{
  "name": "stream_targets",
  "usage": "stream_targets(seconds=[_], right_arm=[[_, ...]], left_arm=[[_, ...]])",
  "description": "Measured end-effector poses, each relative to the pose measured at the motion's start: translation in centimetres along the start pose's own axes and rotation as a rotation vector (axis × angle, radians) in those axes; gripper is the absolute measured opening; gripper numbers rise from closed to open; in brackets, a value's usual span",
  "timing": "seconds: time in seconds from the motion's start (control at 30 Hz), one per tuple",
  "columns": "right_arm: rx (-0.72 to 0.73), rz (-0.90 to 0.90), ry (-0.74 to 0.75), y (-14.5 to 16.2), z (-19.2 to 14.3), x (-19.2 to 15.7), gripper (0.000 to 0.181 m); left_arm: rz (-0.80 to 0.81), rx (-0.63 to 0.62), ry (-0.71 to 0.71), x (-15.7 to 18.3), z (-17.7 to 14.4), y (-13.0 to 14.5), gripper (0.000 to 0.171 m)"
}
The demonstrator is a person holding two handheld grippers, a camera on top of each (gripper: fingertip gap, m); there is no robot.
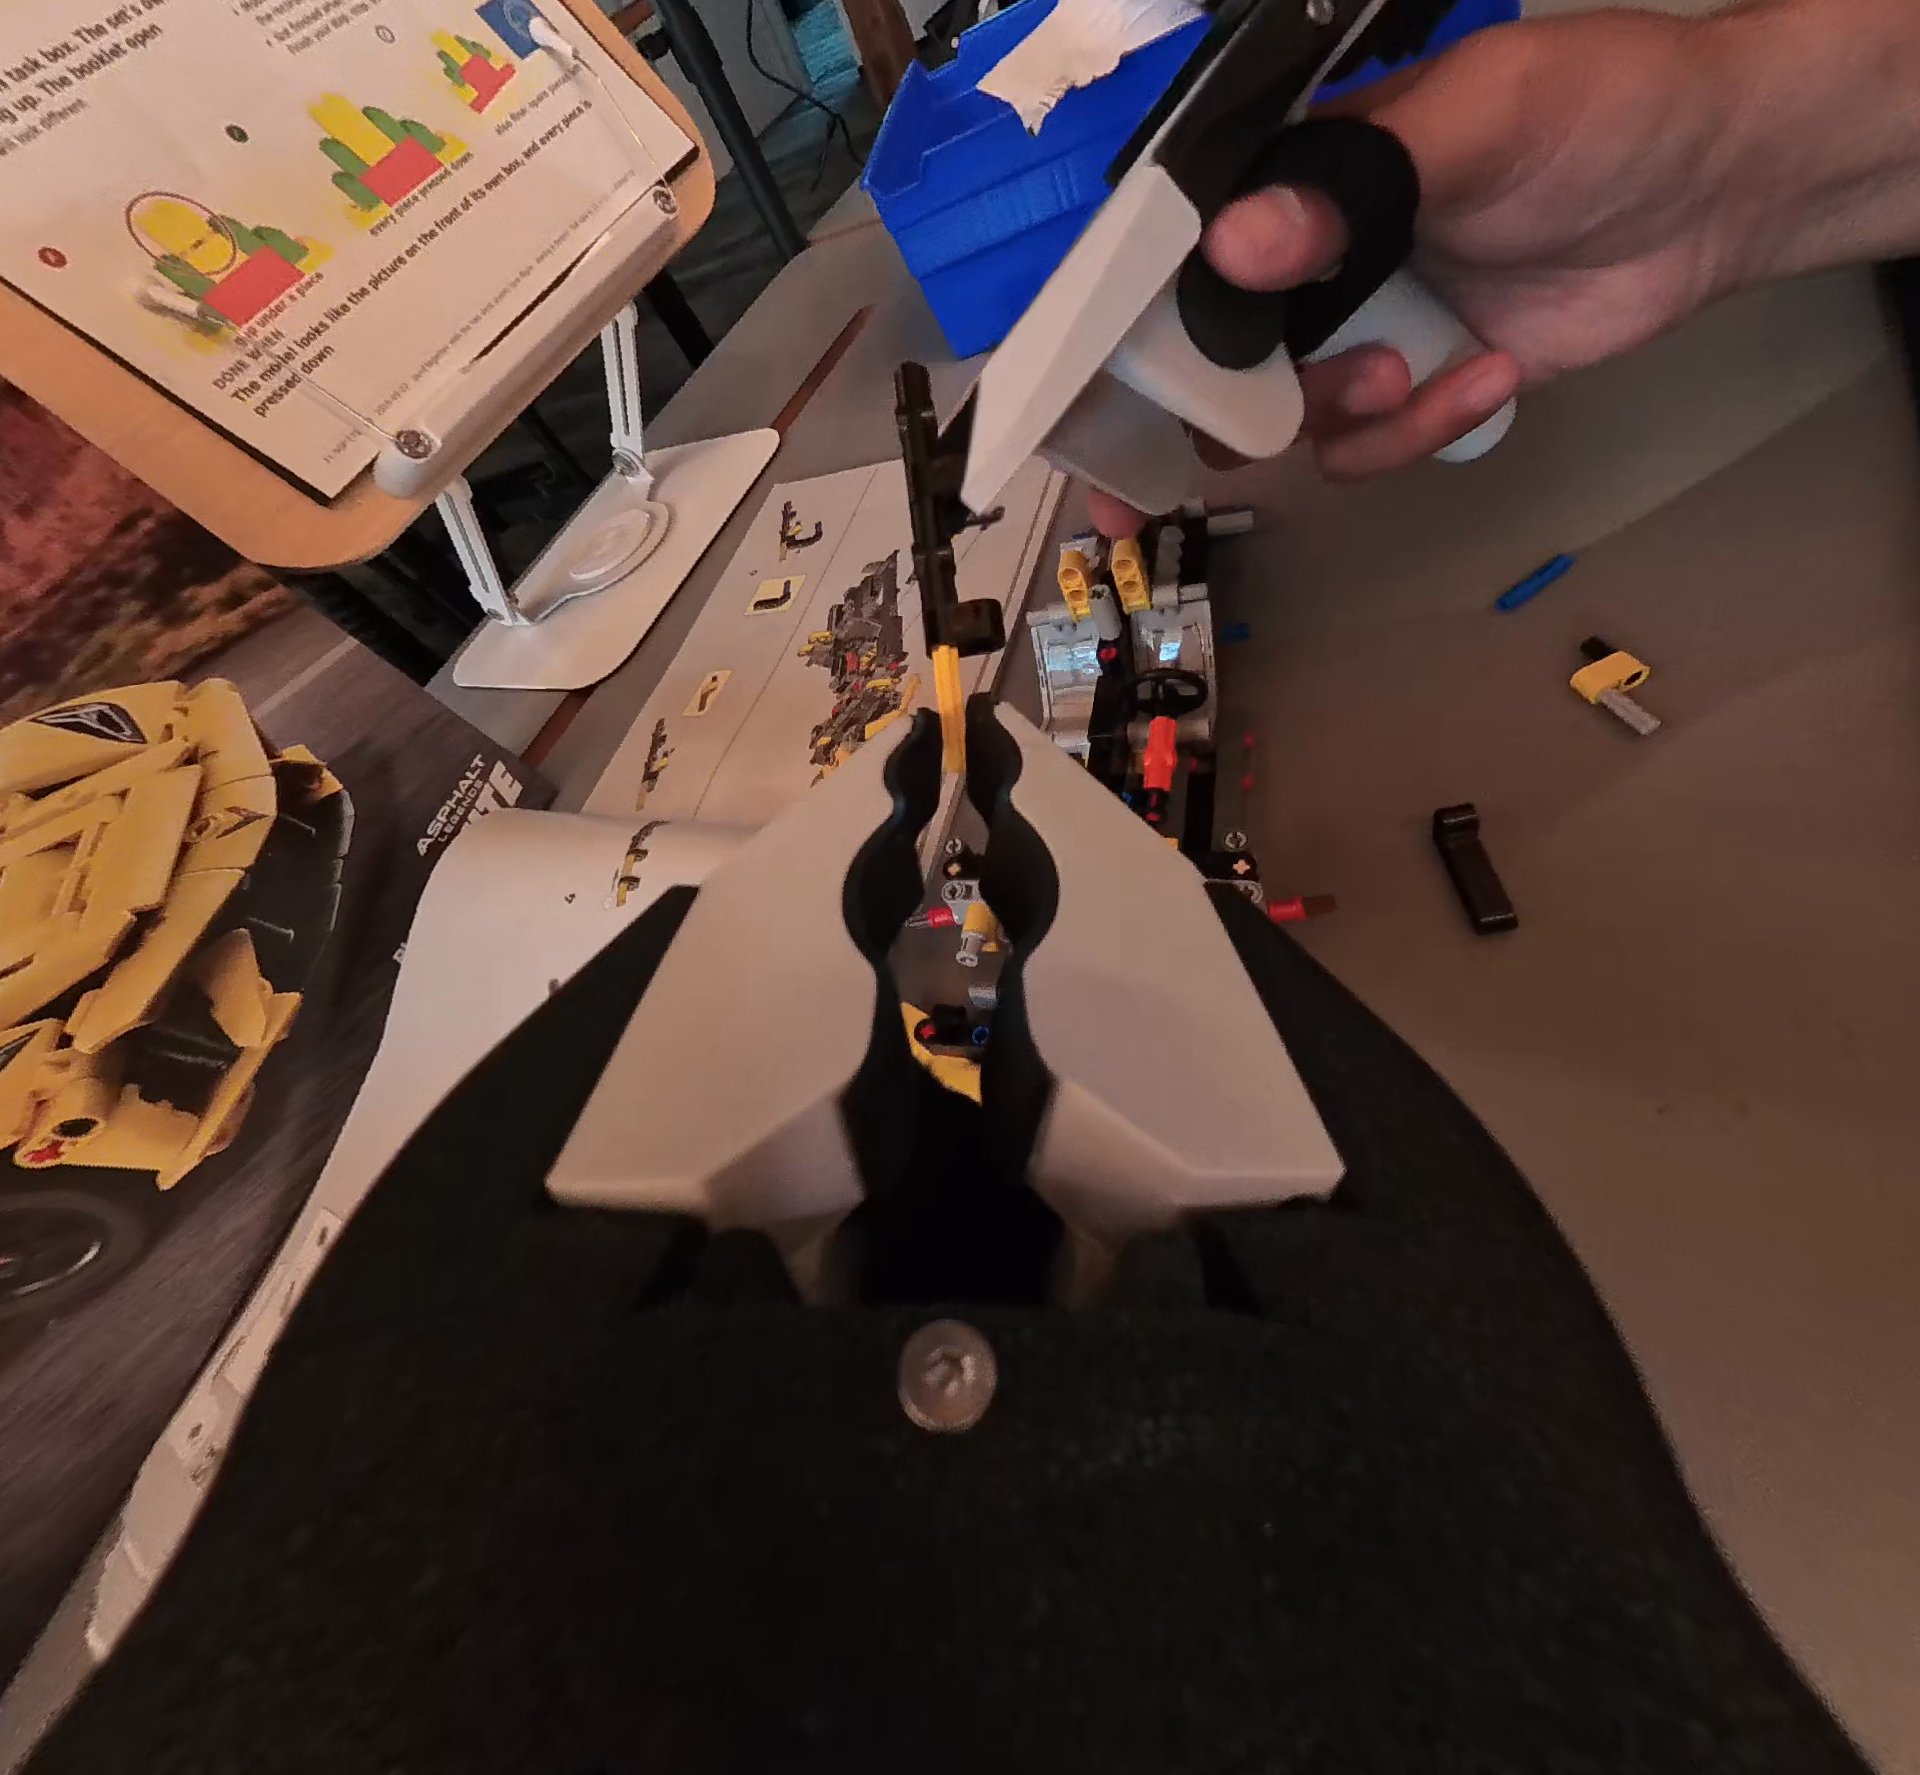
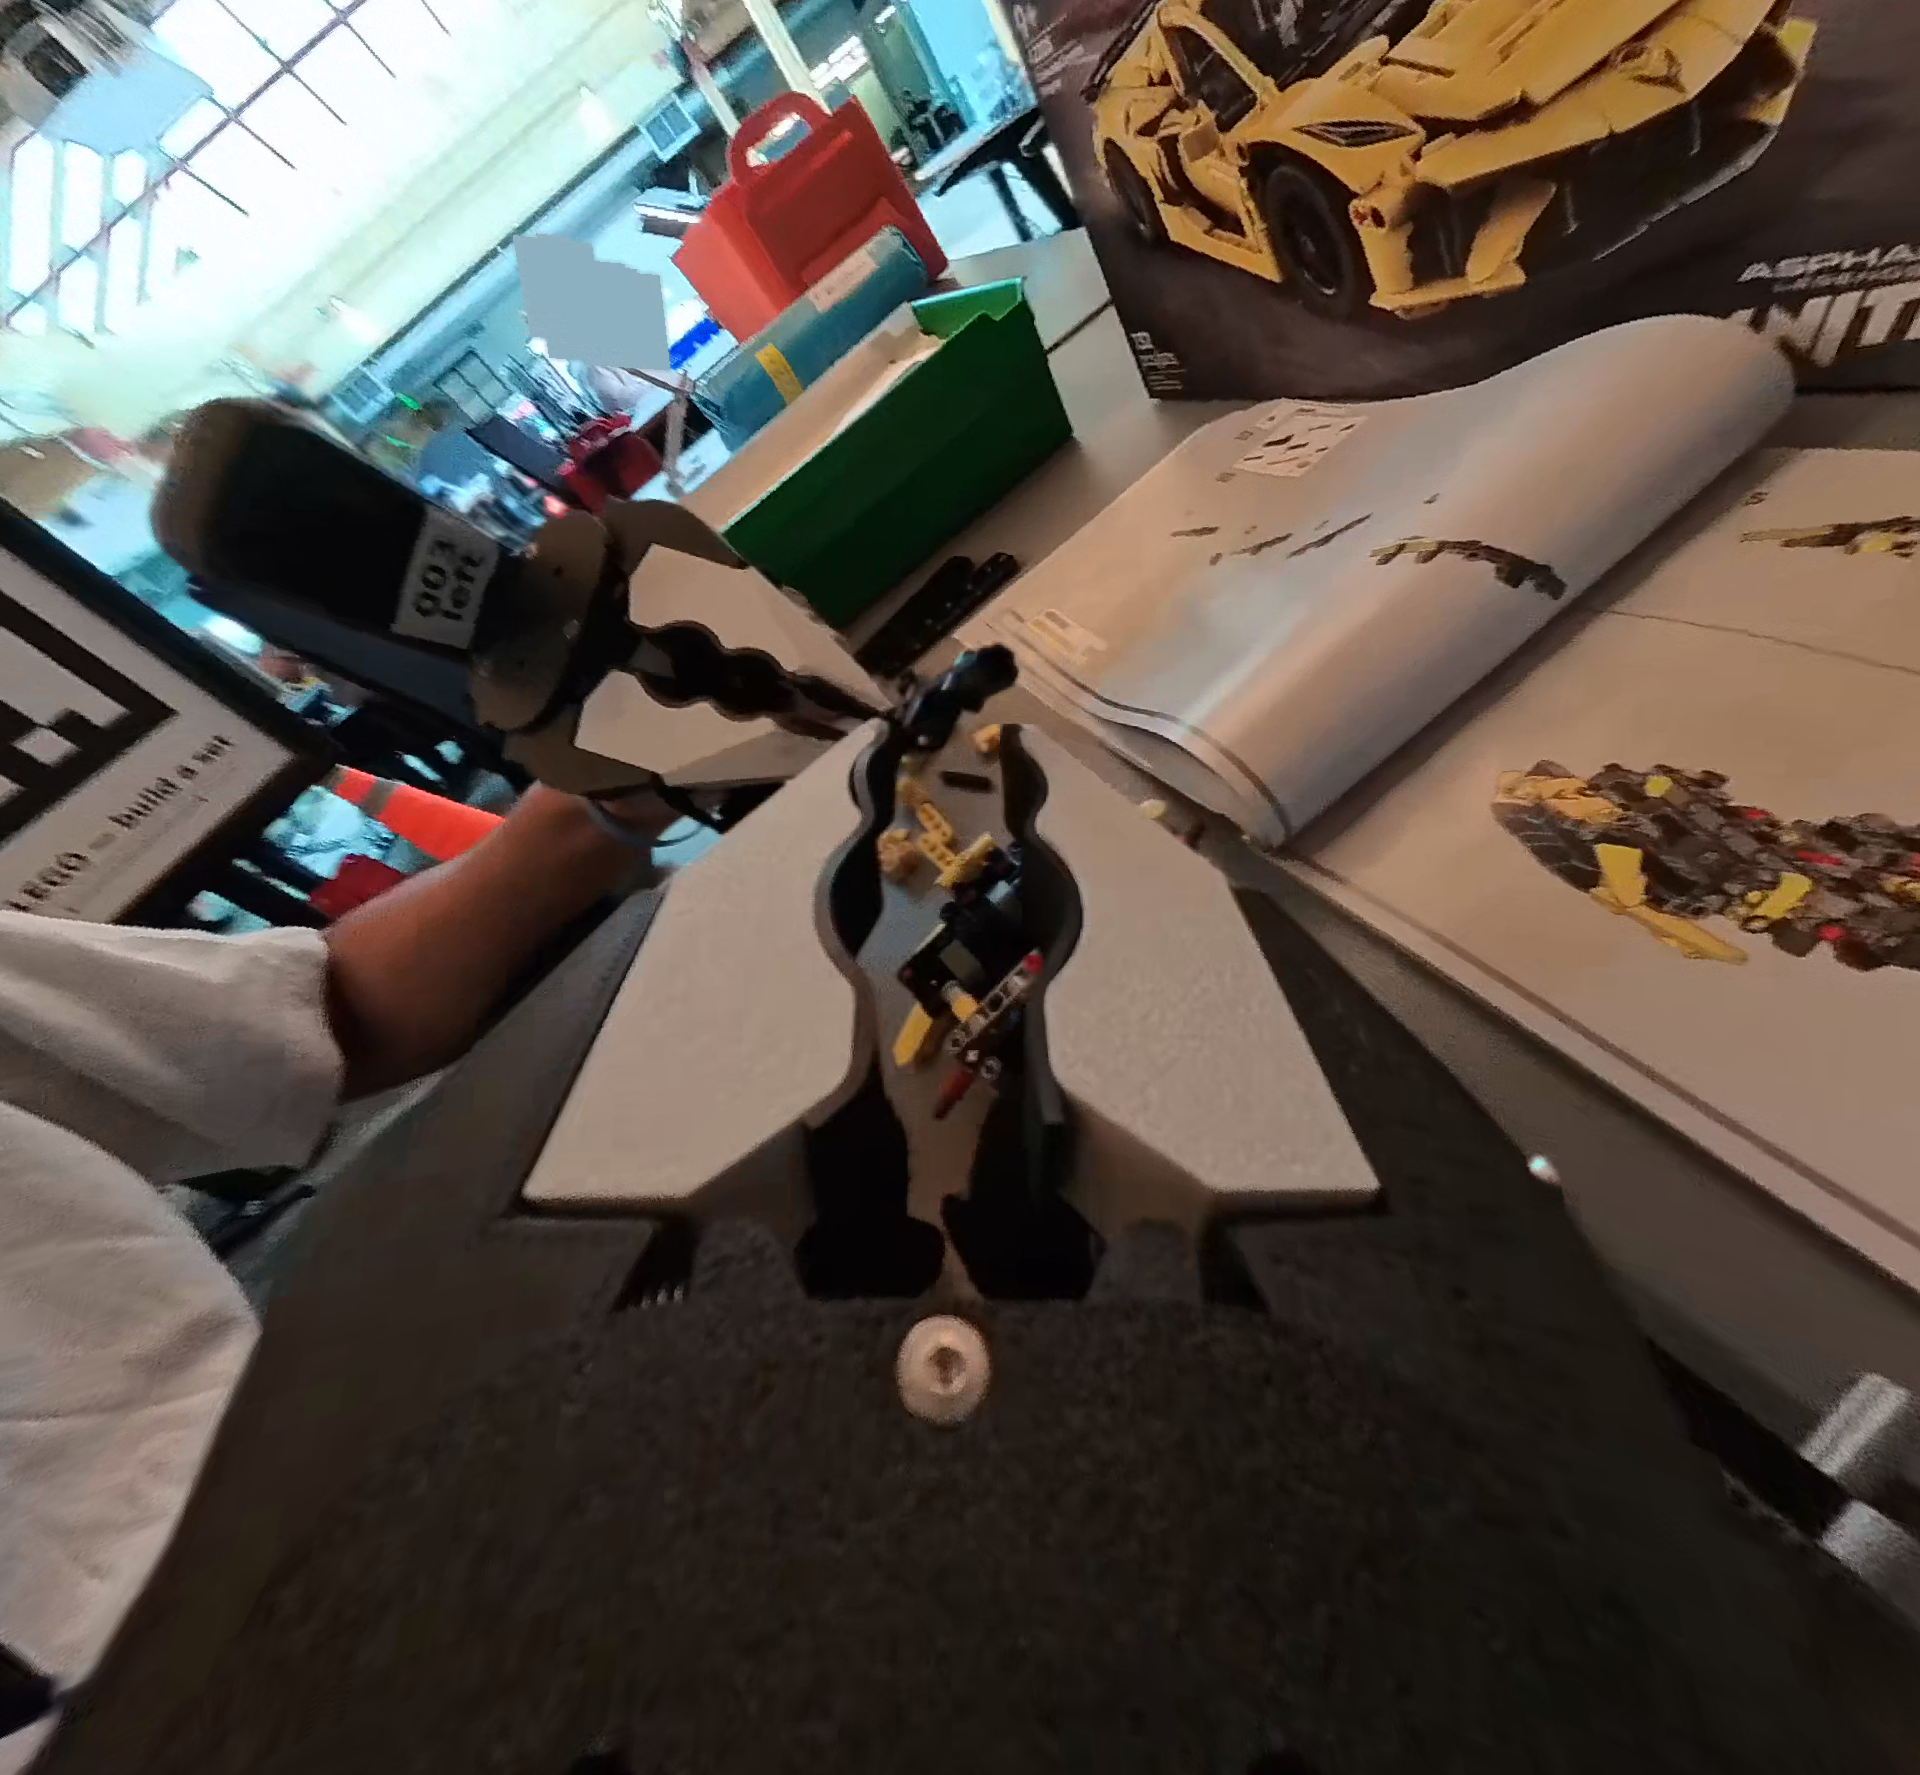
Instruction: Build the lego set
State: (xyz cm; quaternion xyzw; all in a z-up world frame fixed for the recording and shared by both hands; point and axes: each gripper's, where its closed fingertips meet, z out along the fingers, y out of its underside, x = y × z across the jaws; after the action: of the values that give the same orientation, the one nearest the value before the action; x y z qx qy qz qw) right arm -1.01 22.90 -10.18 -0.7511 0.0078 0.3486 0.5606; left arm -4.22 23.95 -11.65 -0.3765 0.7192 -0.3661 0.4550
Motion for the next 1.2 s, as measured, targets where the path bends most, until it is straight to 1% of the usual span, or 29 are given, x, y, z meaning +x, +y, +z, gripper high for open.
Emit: stream_targets(seconds=[0.17, 0.23, 0.27, 0.33, 0.37, 0.43, 0.47, 0.53, 0.6, 0.63, 0.67, 0.73, 0.8, 0.83, 1.03, 1.2], right_arm=[[0.009, 0.109, -0.105, -0.1, -0.1, -0.8, 0.017], [-0.001, 0.123, -0.140, 0.1, -0.1, -1.2, 0.010], [-0.002, 0.128, -0.146, 0.1, -0.1, -1.3, 0.009], [0.002, 0.142, -0.160, 0.0, -0.2, -1.4, 0.008], [0.008, 0.150, -0.172, -0.1, -0.3, -1.5, 0.008], [0.036, 0.155, -0.205, -0.6, -0.6, -1.9, 0.006], [0.049, 0.157, -0.224, -0.9, -0.7, -2.2, 0.006], [0.095, 0.155, -0.255, -1.6, -1.0, -2.7, 0.006], [0.122, 0.155, -0.279, -2.1, -1.2, -3.2, 0.006], [0.126, 0.149, -0.282, -2.1, -1.2, -3.4, 0.006], [0.123, 0.144, -0.283, -2.0, -1.1, -3.5, 0.006], [0.119, 0.134, -0.283, -1.9, -0.8, -3.8, 0.006], [0.123, 0.124, -0.296, -1.9, -0.7, -4.2, 0.006], [0.119, 0.116, -0.295, -1.8, -0.7, -4.4, 0.006], [0.145, 0.120, -0.343, -2.1, -1.0, -5.1, 0.006], [0.141, 0.087, -0.359, -2.3, -1.2, -5.5, 0.006]], left_arm=[[0.035, 0.002, 0.012, 0.6, 0.1, -0.1, 0.002], [0.049, 0.000, 0.012, 0.7, 0.1, -0.1, 0.002], [0.053, -0.001, 0.017, 0.9, 0.2, 0.0, 0.002], [0.046, 0.014, 0.019, 1.0, 0.1, -0.2, 0.002], [0.021, 0.042, 0.016, 0.9, 0.0, -0.6, 0.002], [-0.096, 0.114, 0.061, 0.9, -0.4, -1.6, 0.003], [-0.179, 0.145, 0.094, 0.9, -0.5, -2.0, 0.007], [-0.353, 0.218, 0.159, 0.6, -0.8, -3.0, 0.024], [-0.495, 0.283, 0.246, 0.7, -0.9, -3.9, 0.034], [-0.547, 0.307, 0.286, 0.8, -0.9, -4.3, 0.036], [-0.580, 0.323, 0.317, 1.0, -0.8, -4.6, 0.035], [-0.606, 0.346, 0.351, 1.4, -0.6, -5.0, 0.022], [-0.617, 0.345, 0.361, 1.6, -0.2, -5.1, 0.015], [-0.621, 0.345, 0.371, 1.8, -0.1, -5.1, 0.009], [-0.724, 0.419, 0.443, 1.8, -0.6, -6.1, 0.005], [-0.673, 0.443, 0.415, 1.7, -0.9, -6.5, 0.006]])
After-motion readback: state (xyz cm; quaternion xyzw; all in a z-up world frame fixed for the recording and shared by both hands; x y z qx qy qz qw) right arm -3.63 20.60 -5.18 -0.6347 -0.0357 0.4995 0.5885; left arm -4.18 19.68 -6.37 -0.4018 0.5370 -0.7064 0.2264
